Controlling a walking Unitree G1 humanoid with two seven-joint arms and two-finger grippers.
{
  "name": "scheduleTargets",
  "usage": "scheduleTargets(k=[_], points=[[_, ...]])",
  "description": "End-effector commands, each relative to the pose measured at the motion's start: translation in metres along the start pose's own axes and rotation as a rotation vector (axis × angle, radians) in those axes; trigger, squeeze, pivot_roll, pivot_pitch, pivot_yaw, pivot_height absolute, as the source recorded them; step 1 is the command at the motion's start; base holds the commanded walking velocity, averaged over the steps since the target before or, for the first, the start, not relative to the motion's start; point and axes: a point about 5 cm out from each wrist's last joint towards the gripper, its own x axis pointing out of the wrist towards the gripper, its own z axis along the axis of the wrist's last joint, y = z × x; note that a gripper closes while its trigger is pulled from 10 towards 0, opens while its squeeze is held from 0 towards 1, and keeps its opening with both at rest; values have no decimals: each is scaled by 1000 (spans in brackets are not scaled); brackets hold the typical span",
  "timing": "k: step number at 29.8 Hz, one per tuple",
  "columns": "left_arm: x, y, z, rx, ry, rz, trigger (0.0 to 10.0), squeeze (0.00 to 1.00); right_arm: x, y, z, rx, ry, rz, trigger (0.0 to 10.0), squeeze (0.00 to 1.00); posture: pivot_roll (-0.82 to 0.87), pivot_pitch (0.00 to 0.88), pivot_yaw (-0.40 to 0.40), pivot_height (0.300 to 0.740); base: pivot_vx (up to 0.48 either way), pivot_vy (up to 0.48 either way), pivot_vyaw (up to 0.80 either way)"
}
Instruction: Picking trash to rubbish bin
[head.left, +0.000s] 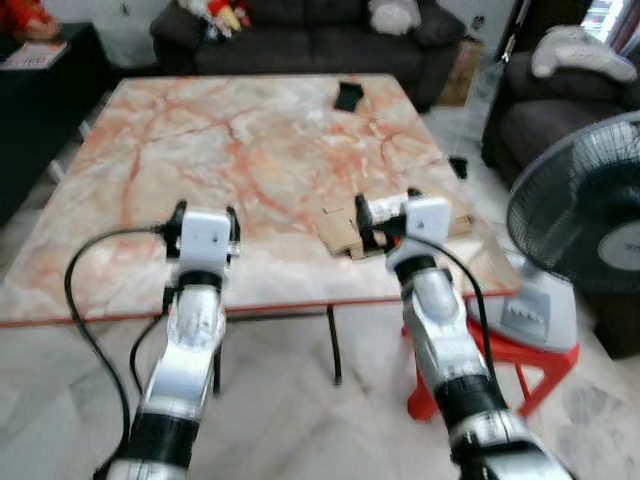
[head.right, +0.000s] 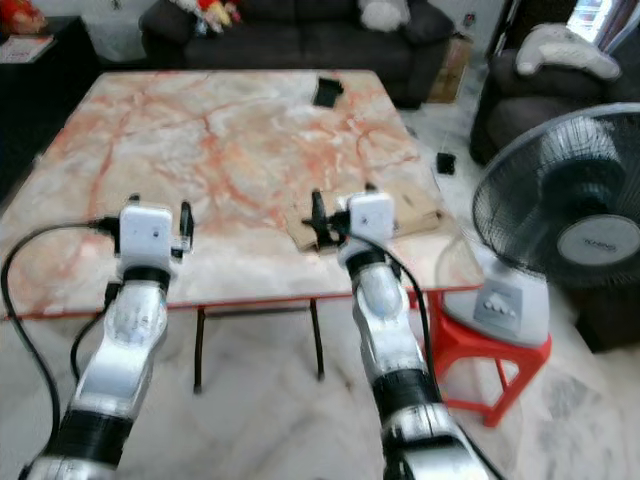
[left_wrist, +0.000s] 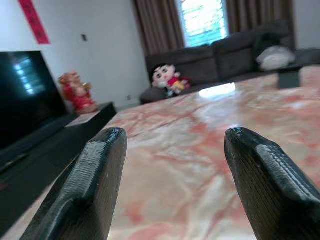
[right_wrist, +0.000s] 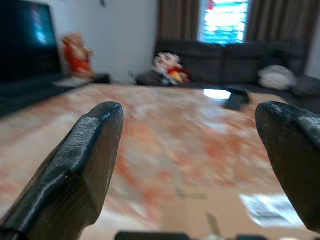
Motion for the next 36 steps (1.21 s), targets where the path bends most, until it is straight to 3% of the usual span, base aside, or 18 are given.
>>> scheduleTargets(k=[1, 7, 14, 30, 36], points=[[0, 2, -7, 11, 28, 5, 10000, 0, 0, 0, -5, 20, 22, 2, 10000, 0, 97, 46, -20, 740, 0, 0, 0], [-2, 6, -15, 3, 51, 18, 10000, 0, -4, 10, -13, -8, 40, 43, 10000, 0, 111, 67, -22, 740, 0, 0, 152], [-3, 7, -18, -10, 61, 33, 10000, 0, -6, 13, -18, 31, 48, 33, 10000, 0, 107, 88, -16, 740, 0, 0, 526], [-2, 5, -18, -33, 63, 36, 10000, 0, -3, 9, -15, 25, 38, 31, 10000, 0, 99, 108, -26, 740, 0, -286, 0], [-2, 3, -17, -60, 59, 19, 10000, 0, -3, 11, -16, 37, 40, 38, 10000, 0, 91, 102, -24, 740, 0, 0, 0]])
